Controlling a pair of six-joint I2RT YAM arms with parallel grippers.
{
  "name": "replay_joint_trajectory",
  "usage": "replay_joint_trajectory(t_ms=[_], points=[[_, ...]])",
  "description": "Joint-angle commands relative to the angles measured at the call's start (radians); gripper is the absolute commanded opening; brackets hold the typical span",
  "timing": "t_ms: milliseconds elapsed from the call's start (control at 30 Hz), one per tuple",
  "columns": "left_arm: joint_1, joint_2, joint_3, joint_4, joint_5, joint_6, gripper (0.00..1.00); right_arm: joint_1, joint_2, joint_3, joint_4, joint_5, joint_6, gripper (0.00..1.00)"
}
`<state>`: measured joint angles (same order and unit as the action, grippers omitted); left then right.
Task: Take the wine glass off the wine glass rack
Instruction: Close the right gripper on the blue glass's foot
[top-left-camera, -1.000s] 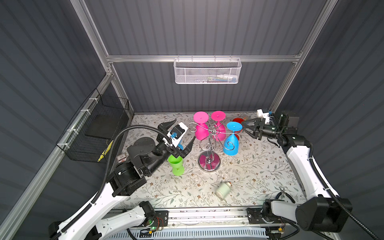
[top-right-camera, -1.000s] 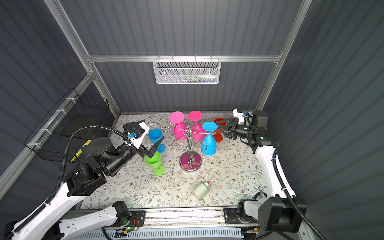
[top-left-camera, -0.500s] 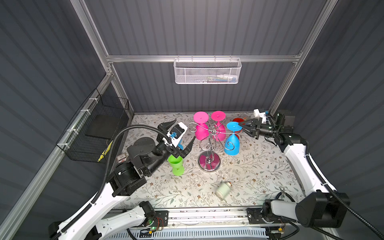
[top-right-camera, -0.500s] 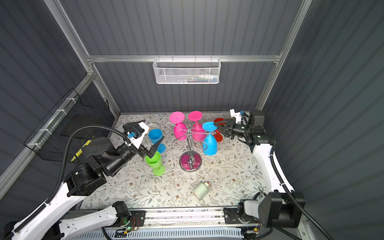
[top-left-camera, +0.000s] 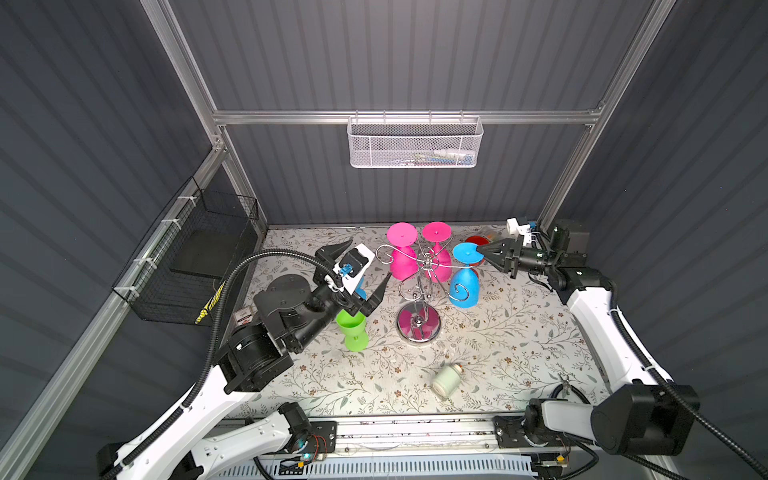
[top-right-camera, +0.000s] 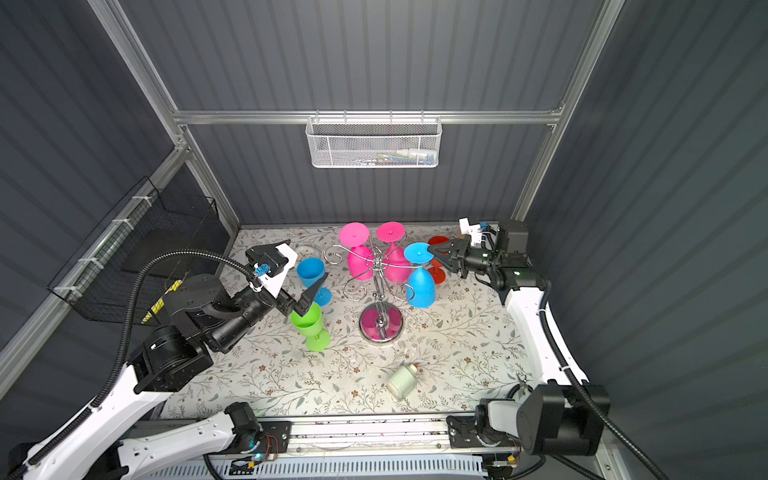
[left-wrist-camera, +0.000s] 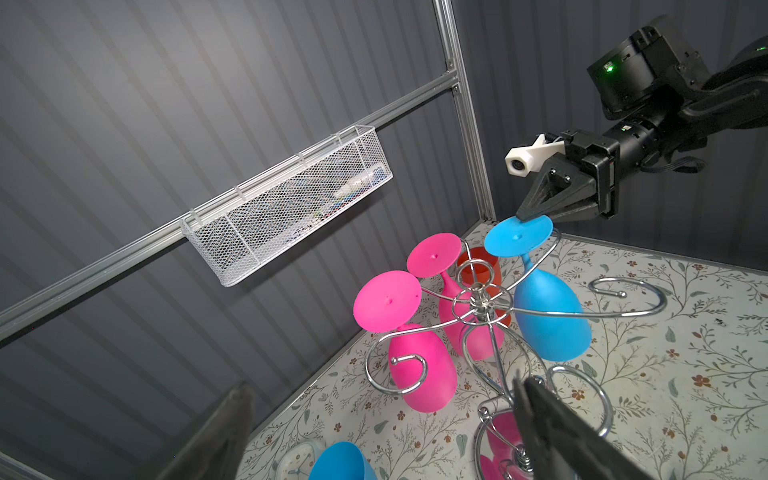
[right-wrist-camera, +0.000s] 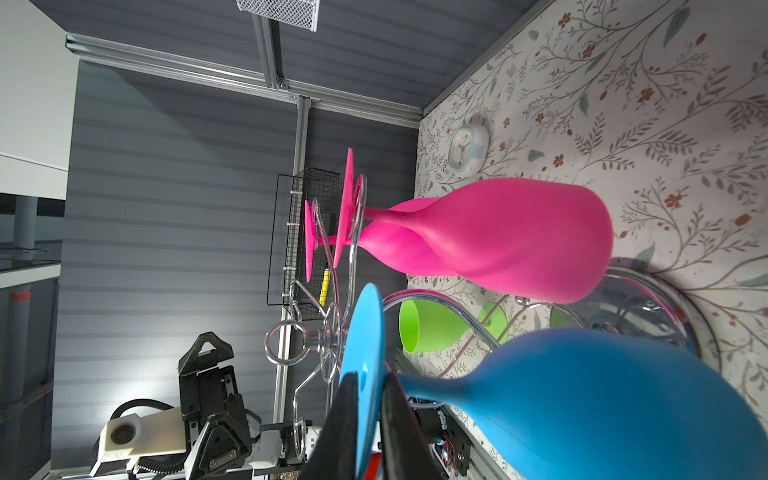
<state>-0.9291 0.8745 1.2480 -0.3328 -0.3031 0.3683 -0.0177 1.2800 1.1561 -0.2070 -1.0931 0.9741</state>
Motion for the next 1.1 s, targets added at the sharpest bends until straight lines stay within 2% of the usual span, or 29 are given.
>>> replay_joint_trajectory(t_ms=[0, 200, 667, 1067], points=[[-0.004, -0.002, -0.001, 0.0, 0.005, -0.024, 1.0, 0.005, -0.004, -0.016, 0.039, -0.004, 0.021, 0.11], [-0.004, 0.001, -0.001, 0.007, 0.015, -0.031, 1.0, 0.005, -0.009, -0.015, 0.043, -0.004, 0.041, 0.0], [-0.005, 0.011, 0.004, 0.012, 0.025, -0.034, 1.0, 0.004, -0.037, 0.015, 0.052, -0.009, 0.127, 0.0], [-0.006, -0.008, -0.005, 0.011, 0.021, -0.04, 1.0, -0.034, -0.072, 0.056, -0.021, -0.001, 0.121, 0.0]])
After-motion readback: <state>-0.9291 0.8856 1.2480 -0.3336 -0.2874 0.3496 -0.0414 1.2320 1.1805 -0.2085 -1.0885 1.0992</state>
